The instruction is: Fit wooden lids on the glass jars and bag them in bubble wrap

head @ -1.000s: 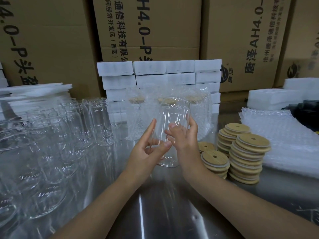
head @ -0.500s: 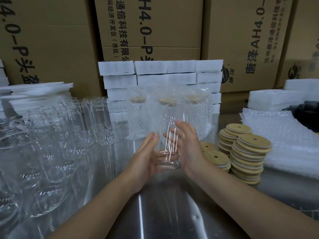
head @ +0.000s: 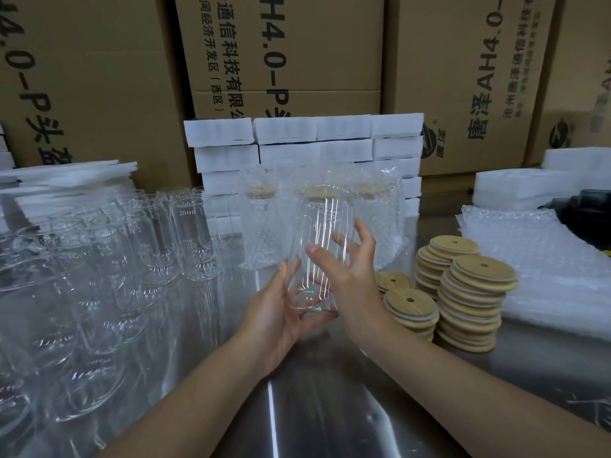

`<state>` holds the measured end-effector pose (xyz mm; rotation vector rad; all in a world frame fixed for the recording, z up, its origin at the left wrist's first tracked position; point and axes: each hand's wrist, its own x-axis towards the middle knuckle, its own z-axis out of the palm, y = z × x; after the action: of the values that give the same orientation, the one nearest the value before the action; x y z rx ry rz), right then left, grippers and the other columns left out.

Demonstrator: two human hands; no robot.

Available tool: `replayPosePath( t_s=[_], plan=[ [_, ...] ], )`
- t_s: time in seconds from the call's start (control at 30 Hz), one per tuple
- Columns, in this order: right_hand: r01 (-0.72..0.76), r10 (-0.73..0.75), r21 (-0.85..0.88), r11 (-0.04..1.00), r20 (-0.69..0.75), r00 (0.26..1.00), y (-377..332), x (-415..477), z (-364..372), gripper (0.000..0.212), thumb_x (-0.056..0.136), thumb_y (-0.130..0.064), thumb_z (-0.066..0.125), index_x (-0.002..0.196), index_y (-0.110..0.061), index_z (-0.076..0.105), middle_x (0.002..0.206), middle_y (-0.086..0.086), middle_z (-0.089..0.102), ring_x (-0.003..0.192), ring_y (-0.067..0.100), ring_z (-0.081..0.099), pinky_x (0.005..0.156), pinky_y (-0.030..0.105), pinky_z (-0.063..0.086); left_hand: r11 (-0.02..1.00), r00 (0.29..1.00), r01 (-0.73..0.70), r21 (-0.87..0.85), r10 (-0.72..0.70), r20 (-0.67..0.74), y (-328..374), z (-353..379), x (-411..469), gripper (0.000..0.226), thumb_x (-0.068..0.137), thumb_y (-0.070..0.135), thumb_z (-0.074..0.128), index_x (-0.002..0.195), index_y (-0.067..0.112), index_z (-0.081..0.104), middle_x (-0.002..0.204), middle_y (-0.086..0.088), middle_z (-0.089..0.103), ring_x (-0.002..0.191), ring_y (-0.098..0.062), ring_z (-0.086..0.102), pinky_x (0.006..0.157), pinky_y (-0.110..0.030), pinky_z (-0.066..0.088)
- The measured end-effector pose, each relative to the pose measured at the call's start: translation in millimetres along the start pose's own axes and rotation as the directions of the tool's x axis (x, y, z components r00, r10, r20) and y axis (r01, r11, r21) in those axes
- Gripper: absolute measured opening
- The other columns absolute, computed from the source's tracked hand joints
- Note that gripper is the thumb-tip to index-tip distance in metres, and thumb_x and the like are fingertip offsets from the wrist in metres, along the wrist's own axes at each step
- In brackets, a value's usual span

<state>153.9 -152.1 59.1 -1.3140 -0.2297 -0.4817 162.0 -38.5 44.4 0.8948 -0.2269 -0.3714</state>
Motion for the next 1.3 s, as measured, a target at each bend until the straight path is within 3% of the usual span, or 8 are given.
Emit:
replayPosePath(
  t_s=[0.2,0.37,0.5,0.67,0.77,0.87,1.03,1.3],
  plan=[
    [0.011,-0.011,-0.03,0.999,0.014,1.0,-2,0,2,0.085,0.082,-0.02,0.073,0.144,-0.037,0.016,0.126,-0.009,0.045,0.09,-0.014,0.061,0.063,0.012,0.052,0.999,0.997,-0.031,0.033,0.033,-0.064,-2,1,1,0.045,0.095,0.042,0.045,0.132,0.02,0.056,0.123,-0.007,0.066,0.105,-0.027,0.069,0.066,-0.042,0.059],
    [-0.095,0.094,0.021,0.995,0.019,0.995,-4,2,0,0.081,0.081,-0.031,0.072,0.143,-0.039,0.02,0.132,-0.003,0.051,0.094,0.008,0.066,0.075,0.023,0.053,0.993,0.995,-0.095,0.063,0.094,0.016,-3,2,-1,0.043,0.068,0.043,0.06,0.102,0.018,0.066,0.083,-0.001,0.076,0.082,-0.025,0.074,0.06,-0.036,0.059],
    [-0.077,0.077,-0.028,0.997,0.009,0.997,-3,3,1,0.075,0.085,-0.03,0.069,0.144,-0.031,0.022,0.13,0.0,0.052,0.099,0.012,0.065,0.076,0.022,0.054,0.994,0.995,-0.091,0.061,0.093,-0.031,-5,-2,3,0.034,0.088,0.041,0.051,0.09,0.021,0.078,0.093,-0.005,0.075,0.086,-0.026,0.072,0.06,-0.037,0.059],
    [-0.037,0.076,-0.285,0.958,0.126,0.989,-3,-2,7,0.066,0.093,-0.037,0.056,0.147,-0.031,0.018,0.127,-0.006,0.047,0.083,-0.011,0.062,0.06,0.009,0.048,0.969,0.991,-0.053,0.243,0.081,-0.108,-1,-1,1,0.068,0.076,0.067,0.059,0.127,0.022,0.059,0.122,-0.005,0.068,0.111,-0.027,0.065,0.069,-0.043,0.058],
    [0.018,0.061,-0.402,0.915,0.183,0.981,-13,-2,5,0.054,0.095,-0.057,0.035,0.142,-0.031,0.034,0.126,-0.008,0.054,0.1,-0.009,0.057,0.082,0.01,0.045,0.954,0.984,-0.069,0.292,0.114,-0.139,-2,-3,-1,0.065,0.068,0.057,0.074,0.123,0.026,0.06,0.12,-0.005,0.068,0.105,-0.024,0.068,0.07,-0.042,0.057],
    [0.107,-0.056,-0.723,0.682,0.094,0.994,-21,9,-9,0.059,0.096,-0.06,0.021,0.123,-0.023,0.058,0.121,0.0,0.061,0.111,0.017,0.056,0.093,0.034,0.04,0.969,0.967,-0.1,0.224,0.148,-0.208,-1,-7,2,0.058,0.054,0.046,0.081,0.107,0.031,0.065,0.114,-0.004,0.069,0.104,-0.02,0.068,0.08,-0.047,0.058],
    [0.055,0.083,-0.991,-0.125,0.045,0.996,-25,24,-36,0.043,0.097,-0.041,0.035,0.131,-0.016,0.044,0.13,0.009,0.05,0.115,0.032,0.052,0.093,0.04,0.036,0.967,0.943,-0.119,0.227,0.181,-0.28,5,-9,3,0.075,0.042,0.052,0.074,0.112,0.027,0.063,0.114,-0.001,0.069,0.104,-0.022,0.067,0.092,-0.052,0.051],
    [0.02,0.339,-0.958,-0.287,-0.082,0.937,-23,27,-46,0.049,0.095,-0.039,0.04,0.137,-0.015,0.036,0.138,0.01,0.04,0.125,0.032,0.043,0.1,0.041,0.031,0.96,0.941,-0.147,0.239,0.21,-0.265,4,-8,0,0.078,0.045,0.045,0.079,0.118,0.027,0.06,0.102,0.006,0.071,0.097,-0.014,0.067,0.086,-0.047,0.057]
  ],
)
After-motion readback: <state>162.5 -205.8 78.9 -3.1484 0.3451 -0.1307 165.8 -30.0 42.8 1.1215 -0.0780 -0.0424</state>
